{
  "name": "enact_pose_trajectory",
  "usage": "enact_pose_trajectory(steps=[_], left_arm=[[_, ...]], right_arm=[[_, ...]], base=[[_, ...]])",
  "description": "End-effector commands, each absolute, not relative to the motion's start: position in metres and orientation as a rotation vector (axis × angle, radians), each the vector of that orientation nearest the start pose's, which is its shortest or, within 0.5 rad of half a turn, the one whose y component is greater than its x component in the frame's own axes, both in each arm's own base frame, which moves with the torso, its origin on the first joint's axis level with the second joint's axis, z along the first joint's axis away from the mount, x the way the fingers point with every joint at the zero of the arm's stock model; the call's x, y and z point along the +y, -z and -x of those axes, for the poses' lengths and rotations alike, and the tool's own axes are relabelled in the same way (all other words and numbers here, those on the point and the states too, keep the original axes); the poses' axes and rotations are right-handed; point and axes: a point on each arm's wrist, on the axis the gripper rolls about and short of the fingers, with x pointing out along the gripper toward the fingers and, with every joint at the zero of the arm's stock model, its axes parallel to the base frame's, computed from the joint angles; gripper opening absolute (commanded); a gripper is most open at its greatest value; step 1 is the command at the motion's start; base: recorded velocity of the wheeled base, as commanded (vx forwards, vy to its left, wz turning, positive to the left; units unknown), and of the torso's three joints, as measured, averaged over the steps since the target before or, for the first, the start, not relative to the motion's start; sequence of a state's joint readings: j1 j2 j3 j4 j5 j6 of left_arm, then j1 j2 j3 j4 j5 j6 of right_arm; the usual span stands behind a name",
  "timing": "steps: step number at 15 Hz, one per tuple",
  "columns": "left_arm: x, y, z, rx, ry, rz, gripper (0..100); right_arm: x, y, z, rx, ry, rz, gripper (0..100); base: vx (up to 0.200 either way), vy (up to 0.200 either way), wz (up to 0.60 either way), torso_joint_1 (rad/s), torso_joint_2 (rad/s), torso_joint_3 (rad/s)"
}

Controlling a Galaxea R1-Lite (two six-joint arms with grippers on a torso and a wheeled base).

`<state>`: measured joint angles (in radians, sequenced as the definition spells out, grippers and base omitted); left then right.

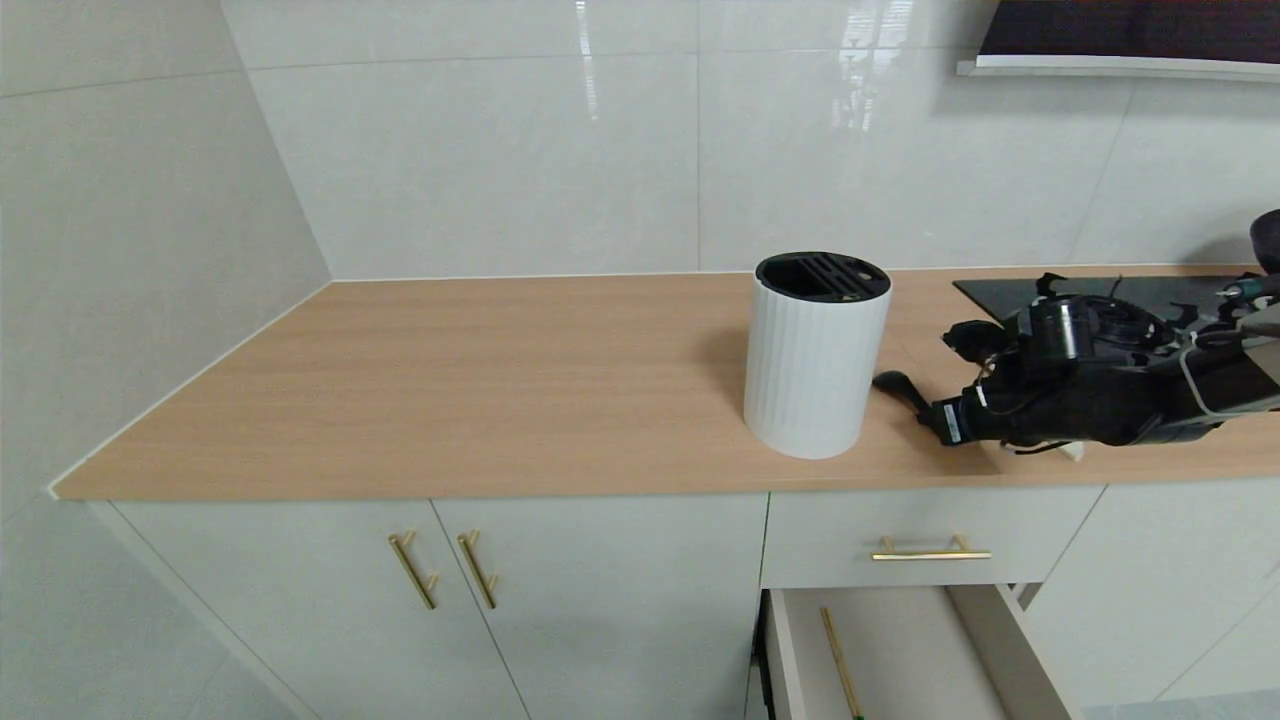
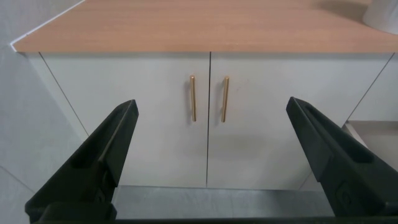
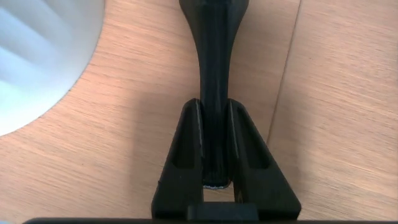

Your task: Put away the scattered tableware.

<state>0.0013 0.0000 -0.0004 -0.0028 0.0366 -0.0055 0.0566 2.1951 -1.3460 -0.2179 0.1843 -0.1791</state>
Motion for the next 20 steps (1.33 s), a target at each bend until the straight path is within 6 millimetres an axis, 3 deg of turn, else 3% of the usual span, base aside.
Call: enact_pose_trajectory(steps=[1, 5, 8, 11, 15, 18, 20], left_arm=[[0.001, -0.076, 0.023, -0.002, -0.038, 0.006, 100], [0.001, -0.076, 0.023, -0.002, -0.038, 0.006, 100], [0.001, -0.076, 0.023, -0.002, -0.038, 0.006, 100], [0.001, -0.076, 0.023, -0.002, -0.038, 0.006, 100], [0.001, -0.076, 0.023, -0.002, -0.038, 0.006, 100], [0.001, -0.076, 0.023, -0.002, -0.038, 0.006, 100], [0.001, -0.076, 0.023, -0.002, -0.038, 0.006, 100]], right_arm=[[0.03, -0.098, -0.429, 0.62, -0.293, 0.134, 0], [0.028, -0.12, -0.422, 0.581, -0.238, 0.139, 0], [0.02, -0.159, -0.381, 0.557, -0.143, -0.04, 0], [0.014, -0.18, -0.308, 0.627, -0.129, -0.058, 0], [0.017, -0.171, -0.249, 0.677, -0.131, -0.094, 0], [0.019, -0.156, -0.224, 0.73, -0.145, -0.089, 0], [0.03, -0.145, -0.22, 0.782, -0.187, -0.071, 0]], base=[[0.0, 0.0, 0.0, 0.0, 0.0, 0.0], [0.0, 0.0, 0.0, 0.0, 0.0, 0.0], [0.0, 0.0, 0.0, 0.0, 0.0, 0.0], [0.0, 0.0, 0.0, 0.0, 0.0, 0.0], [0.0, 0.0, 0.0, 0.0, 0.0, 0.0], [0.0, 0.0, 0.0, 0.0, 0.0, 0.0], [0.0, 0.0, 0.0, 0.0, 0.0, 0.0]])
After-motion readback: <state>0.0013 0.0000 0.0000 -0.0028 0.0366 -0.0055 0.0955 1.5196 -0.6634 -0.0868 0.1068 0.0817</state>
